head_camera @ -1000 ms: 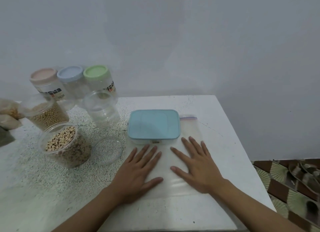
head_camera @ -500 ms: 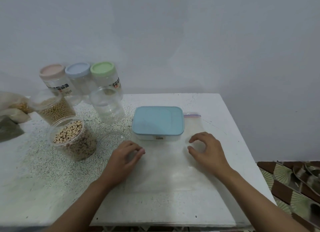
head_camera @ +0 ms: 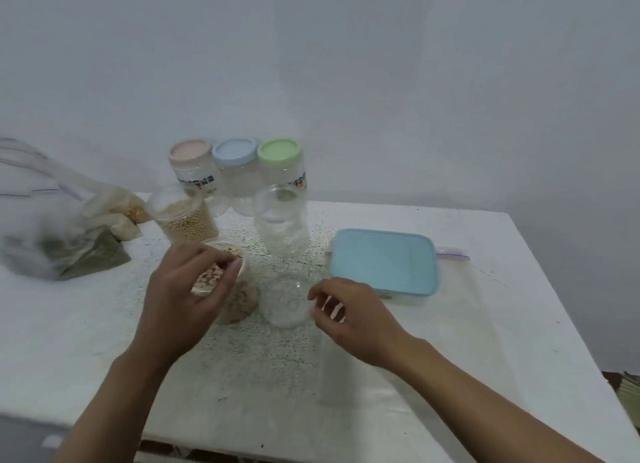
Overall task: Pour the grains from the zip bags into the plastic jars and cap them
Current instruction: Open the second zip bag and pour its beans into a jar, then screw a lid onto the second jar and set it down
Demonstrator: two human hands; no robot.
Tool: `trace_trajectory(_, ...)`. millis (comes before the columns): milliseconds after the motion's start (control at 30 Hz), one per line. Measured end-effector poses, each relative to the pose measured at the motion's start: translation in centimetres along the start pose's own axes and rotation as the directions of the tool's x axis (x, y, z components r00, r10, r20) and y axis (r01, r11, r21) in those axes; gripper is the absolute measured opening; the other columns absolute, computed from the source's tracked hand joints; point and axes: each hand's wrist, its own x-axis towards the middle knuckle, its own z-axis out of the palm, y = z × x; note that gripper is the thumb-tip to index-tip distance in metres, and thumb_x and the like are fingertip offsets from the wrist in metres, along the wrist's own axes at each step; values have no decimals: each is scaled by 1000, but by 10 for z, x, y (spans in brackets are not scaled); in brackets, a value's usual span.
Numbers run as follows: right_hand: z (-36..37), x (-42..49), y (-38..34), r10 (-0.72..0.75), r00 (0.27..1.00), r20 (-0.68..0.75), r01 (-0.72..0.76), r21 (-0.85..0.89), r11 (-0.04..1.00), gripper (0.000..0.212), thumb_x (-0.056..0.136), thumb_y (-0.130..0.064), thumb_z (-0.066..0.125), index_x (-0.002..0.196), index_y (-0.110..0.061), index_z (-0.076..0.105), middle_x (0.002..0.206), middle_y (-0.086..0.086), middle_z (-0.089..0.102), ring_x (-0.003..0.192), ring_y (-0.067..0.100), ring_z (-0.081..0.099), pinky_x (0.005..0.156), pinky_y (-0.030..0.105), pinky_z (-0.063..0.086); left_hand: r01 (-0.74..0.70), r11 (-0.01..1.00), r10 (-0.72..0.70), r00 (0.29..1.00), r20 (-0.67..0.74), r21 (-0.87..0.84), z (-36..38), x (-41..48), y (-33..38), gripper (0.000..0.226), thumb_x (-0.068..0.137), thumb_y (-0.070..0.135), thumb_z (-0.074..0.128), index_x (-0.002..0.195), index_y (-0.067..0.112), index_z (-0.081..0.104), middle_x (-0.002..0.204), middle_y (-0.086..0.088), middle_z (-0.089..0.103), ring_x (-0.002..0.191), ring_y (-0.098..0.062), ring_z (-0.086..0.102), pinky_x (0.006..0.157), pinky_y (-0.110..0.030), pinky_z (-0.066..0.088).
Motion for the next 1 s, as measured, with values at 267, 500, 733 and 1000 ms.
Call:
trace_trajectory(267,73,68,-25,224,945,238,-92,-467,880,84,84,-45,72,155,-32,29,153,11,34,144,30,26,111,43,37,372,925,-323,880,349,-80,-3,0,-78,109,59,84,72,149,33,38,145,8,43,130,-10,41,108,-38,38)
trace_trajectory(500,87,99,-40,456,872,177,-271,-601,752,86,75,-52,80,149,-34,39,142,8,48,131,31,42,106,43,44,370,874,-187,854,486,-316,11,5,-123,111,49,67,92,144,33,45,129,13,61,119,-3,57,97,-25,51)
trace_trajectory(733,82,116,-89,456,889,-29,-457,-26,889,66,72,-42,87,130,-38,57,131,-4,56,115,19,56,77,31,52,339,847,-104,862,497,-410,-9,11,-182,111,51,64,94,146,30,47,134,12,64,124,1,58,103,-31,52)
trace_trajectory(1000,117,147,-151,184,867,-464,-22,333,943,66,67,-53,87,120,-36,51,122,-18,59,116,1,59,99,28,50,439,676,-110,854,508,-592,-2,1,-207,101,59,26,100,144,32,45,131,9,64,123,-10,62,102,-35,54)
